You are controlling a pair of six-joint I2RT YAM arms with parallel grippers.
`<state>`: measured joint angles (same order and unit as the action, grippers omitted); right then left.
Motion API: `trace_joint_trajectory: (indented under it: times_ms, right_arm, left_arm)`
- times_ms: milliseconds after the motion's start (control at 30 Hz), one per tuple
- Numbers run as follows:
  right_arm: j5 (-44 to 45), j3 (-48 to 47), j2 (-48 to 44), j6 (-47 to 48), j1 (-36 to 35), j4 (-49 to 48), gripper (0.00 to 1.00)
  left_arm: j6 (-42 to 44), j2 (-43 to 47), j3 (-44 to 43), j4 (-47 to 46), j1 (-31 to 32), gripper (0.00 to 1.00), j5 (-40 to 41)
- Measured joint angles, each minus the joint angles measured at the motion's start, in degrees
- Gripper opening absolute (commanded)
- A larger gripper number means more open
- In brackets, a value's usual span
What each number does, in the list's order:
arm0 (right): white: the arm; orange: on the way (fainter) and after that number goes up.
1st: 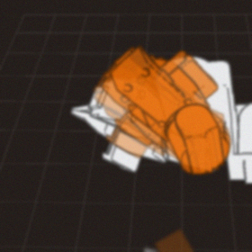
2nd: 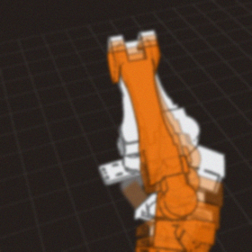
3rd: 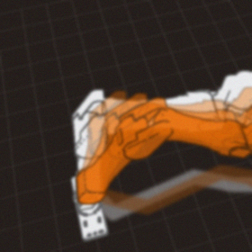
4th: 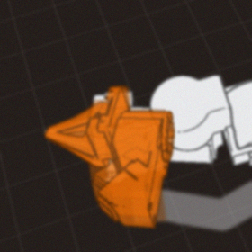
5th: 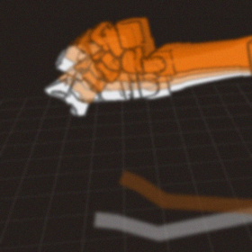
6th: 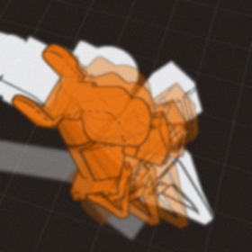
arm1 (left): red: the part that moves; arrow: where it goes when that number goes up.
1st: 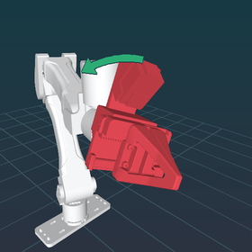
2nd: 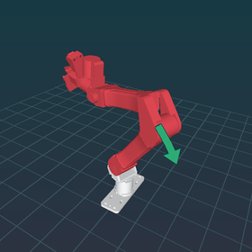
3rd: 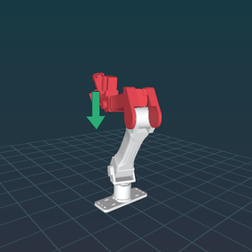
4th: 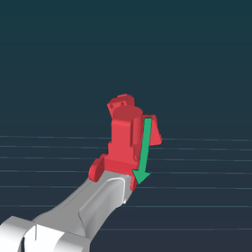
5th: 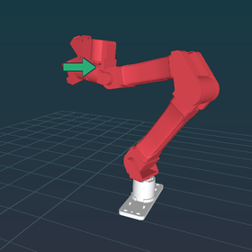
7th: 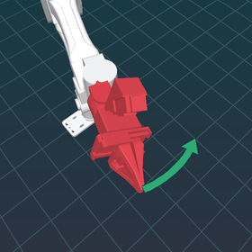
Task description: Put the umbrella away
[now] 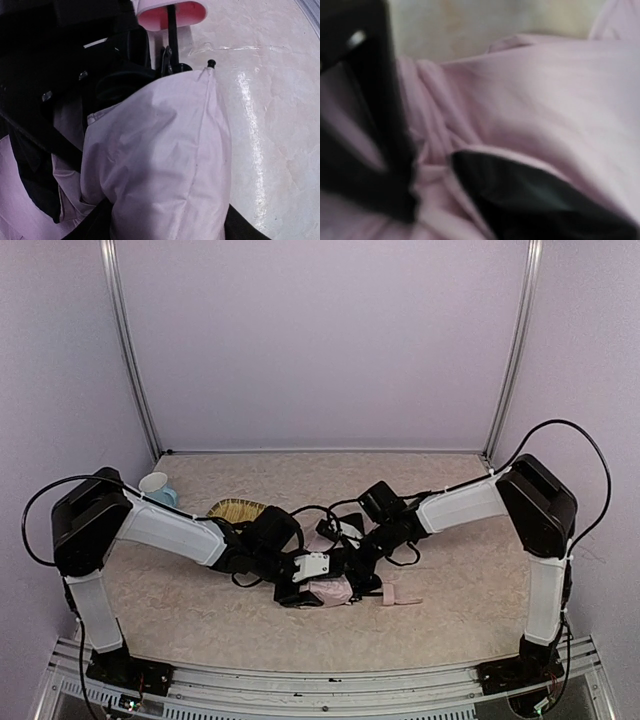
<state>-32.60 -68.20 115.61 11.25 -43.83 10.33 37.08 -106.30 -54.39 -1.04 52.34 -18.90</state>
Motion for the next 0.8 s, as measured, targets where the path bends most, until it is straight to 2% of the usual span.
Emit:
trace_joint_trajectory:
  times_ms: [133, 267, 367, 467, 600, 700, 800]
  right_arm:
    - [-1.5, 1.2, -2.4, -3.1, 3.3, 1.5, 0.36]
    - [-0.9, 4.4, -9.6, -7.2, 8.2, 4.1, 0.49]
    - [2.3, 6.1, -17.9, -8.5, 11.5, 5.3, 0.53]
    - [6.9, 8.7, -27.5, -7.7, 11.9, 4.9, 0.54]
    - [13.3, 16.0, -40.2, -3.0, 7.8, 2.3, 0.6]
    - [17.9, 23.8, -48.1, 3.5, -0.4, -0.7, 0.7]
    - [21.0, 29.7, -51.3, 9.2, -8.3, -3.8, 0.78]
  left_arm:
    - [-1.2, -3.0, -4.4, 3.0, 0.3, 0.46, -1.5]
    - [-3.4, -4.9, -7.1, 4.9, 0.1, 0.4, -4.2]
    - [-5.2, -6.3, -9.0, 6.7, -0.4, 0.4, -6.7]
    - [-6.4, -8.2, -11.5, 8.5, -1.2, 0.37, -10.8]
    - [-8.0, -11.4, -15.4, 11.9, -3.4, 0.33, -18.4]
    - [-8.7, -13.9, -18.3, 14.9, -5.3, 0.32, -24.6]
    - [-8.7, -15.6, -20.6, 17.9, -6.2, 0.31, -28.6]
